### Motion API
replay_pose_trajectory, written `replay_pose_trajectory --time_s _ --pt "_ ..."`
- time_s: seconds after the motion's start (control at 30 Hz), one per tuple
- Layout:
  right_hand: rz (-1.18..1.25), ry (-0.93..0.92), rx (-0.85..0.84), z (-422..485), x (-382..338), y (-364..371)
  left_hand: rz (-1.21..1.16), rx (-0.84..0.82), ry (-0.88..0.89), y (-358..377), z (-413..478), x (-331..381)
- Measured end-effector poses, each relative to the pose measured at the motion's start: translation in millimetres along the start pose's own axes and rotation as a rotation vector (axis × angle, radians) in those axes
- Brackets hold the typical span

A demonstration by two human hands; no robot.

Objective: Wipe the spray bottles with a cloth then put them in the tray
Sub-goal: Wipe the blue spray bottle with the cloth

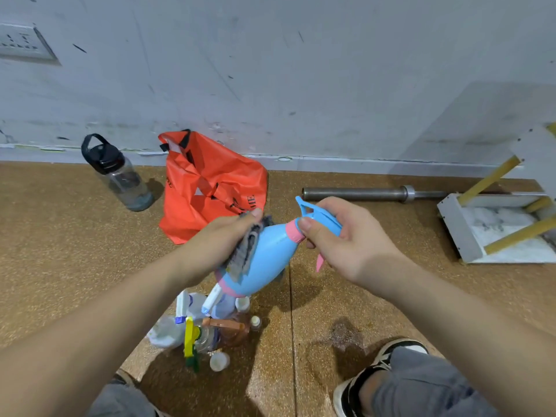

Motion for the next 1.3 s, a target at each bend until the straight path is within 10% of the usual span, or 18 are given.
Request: replay_pose_trajectory --time_s 0.13,0.33,0.57,0.73,1.3 --pt "0.037 0.040 0.044 11.9 16.2 -11.2 -0.258 0.048 -0.308 6.5 -3.5 -42.4" --pt "0.213 0.203 0.162 13.8 44.2 -12.1 -0.777 0.207 -0.312 15.9 -9.0 -63.2" --pt "0.110 0.179 0.248 -0.7 37.9 -4.6 -0.602 0.462 -0.351 15.2 -30.1 -56.1" --pt "-0.098 -0.051 0.221 -23.6 5.2 25.9 -0.853 0.264 -0.370 46.5 -31.8 -38.8" --pt "-0.278 -0.279 0.163 -5.9 -24.2 25.3 -0.562 0.072 -0.188 40.6 -51.4 0.6"
Point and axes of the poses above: each hand's wrist, its own z-axis towards the middle knuckle, its own y-axis out of the palm, x = y × z, the point moved 10 cm from there along z, towards the middle knuckle, and after that the axes turned 4 degrees about x, right-handed, at the moved point
